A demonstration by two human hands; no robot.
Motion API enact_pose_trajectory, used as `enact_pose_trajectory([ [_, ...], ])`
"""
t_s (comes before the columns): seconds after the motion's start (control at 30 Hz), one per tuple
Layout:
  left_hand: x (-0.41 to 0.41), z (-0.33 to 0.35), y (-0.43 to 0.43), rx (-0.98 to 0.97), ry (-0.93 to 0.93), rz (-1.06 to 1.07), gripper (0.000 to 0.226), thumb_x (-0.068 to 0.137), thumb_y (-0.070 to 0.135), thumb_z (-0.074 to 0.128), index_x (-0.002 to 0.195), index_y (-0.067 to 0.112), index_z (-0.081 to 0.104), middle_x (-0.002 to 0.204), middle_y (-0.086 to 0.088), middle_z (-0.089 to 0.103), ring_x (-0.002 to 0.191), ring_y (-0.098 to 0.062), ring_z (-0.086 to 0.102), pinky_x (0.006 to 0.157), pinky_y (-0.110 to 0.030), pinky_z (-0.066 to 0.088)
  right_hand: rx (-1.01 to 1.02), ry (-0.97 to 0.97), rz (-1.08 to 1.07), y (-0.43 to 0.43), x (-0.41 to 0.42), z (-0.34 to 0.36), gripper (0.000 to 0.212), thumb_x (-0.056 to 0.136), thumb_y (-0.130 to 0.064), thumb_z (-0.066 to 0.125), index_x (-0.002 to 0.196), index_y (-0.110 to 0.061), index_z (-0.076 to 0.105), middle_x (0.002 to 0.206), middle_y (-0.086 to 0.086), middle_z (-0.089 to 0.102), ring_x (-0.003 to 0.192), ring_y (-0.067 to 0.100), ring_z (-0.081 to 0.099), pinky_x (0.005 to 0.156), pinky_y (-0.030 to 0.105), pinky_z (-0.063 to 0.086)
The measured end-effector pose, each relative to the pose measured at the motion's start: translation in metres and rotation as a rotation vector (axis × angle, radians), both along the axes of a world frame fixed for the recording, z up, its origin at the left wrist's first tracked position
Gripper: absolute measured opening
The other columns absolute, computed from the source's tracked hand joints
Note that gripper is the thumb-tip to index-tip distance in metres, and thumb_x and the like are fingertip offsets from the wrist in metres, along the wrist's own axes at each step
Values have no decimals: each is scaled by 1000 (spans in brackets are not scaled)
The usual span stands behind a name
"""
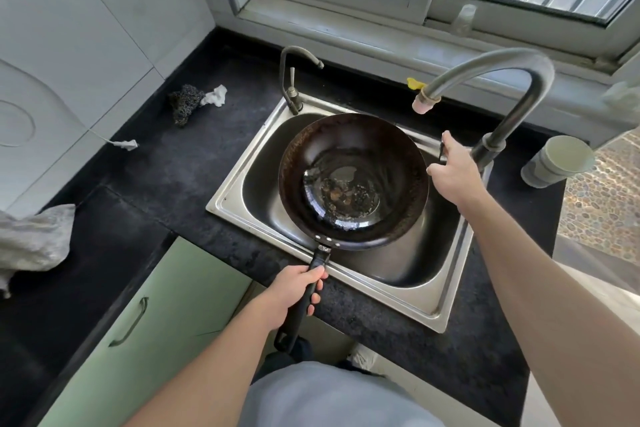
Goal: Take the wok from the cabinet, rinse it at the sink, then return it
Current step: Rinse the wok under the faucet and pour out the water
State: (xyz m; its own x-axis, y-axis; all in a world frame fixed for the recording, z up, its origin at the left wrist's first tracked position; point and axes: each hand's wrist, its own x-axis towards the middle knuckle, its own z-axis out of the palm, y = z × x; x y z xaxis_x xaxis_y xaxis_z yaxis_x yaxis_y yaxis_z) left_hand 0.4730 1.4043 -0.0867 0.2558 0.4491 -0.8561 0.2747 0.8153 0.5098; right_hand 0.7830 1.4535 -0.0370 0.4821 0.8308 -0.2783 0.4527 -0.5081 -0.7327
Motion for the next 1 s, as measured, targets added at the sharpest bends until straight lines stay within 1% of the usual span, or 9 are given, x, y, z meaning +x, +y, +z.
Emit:
enact_pose_trajectory([
  [0.43, -1, -1, 0, -16, -1, 6, 19, 98, 24, 57, 100, 6, 64, 71, -1, 56, 52, -11, 49, 47, -23, 41, -8, 24, 5, 4, 1, -3, 78, 91, 3, 55, 158, -11, 16, 165, 8, 23, 151, 26, 23, 124, 41, 21],
  [0.63, -1, 0, 0, -22, 2, 7, 19, 98, 23, 57, 101, 5, 64, 71, -1, 55, 52, -12, 48, 46, -23, 41, 1, 36, 10, 1, 0, -3, 78, 92, -1, 57, 157, -12, 16, 165, 8, 23, 151, 26, 23, 123, 42, 22],
  [0.73, -1, 1, 1, -27, -5, 8, 19, 98, 22, 57, 100, 5, 64, 71, -2, 55, 52, -12, 48, 46, -23, 42, 22, 43, -7, -5, -3, -1, 78, 91, -3, 59, 157, -11, 18, 164, 8, 26, 150, 25, 26, 123, 42, 24],
  [0.87, -4, -1, 4, -42, -21, -6, 19, 97, 21, 58, 101, 3, 64, 72, -3, 57, 53, -14, 51, 48, -26, 44, 31, 57, -81, -25, -8, -1, 74, 91, -7, 59, 155, -12, 23, 160, 11, 34, 147, 27, 32, 120, 48, 29],
  [0.93, -6, -2, 7, -57, -30, -31, 19, 97, 19, 58, 102, 2, 65, 72, -4, 58, 55, -15, 52, 50, -28, 46, 36, 73, -130, -41, -18, 1, 71, 93, -6, 57, 155, -12, 25, 159, 10, 35, 146, 26, 36, 119, 46, 31],
  [1.0, -7, -2, 11, -79, -45, -56, 18, 97, 17, 58, 101, 1, 65, 73, -5, 59, 56, -16, 53, 53, -30, 49, 34, 107, -182, -58, -33, 1, 66, 95, -6, 57, 154, -14, 29, 155, 8, 42, 141, 24, 43, 117, 44, 36],
])
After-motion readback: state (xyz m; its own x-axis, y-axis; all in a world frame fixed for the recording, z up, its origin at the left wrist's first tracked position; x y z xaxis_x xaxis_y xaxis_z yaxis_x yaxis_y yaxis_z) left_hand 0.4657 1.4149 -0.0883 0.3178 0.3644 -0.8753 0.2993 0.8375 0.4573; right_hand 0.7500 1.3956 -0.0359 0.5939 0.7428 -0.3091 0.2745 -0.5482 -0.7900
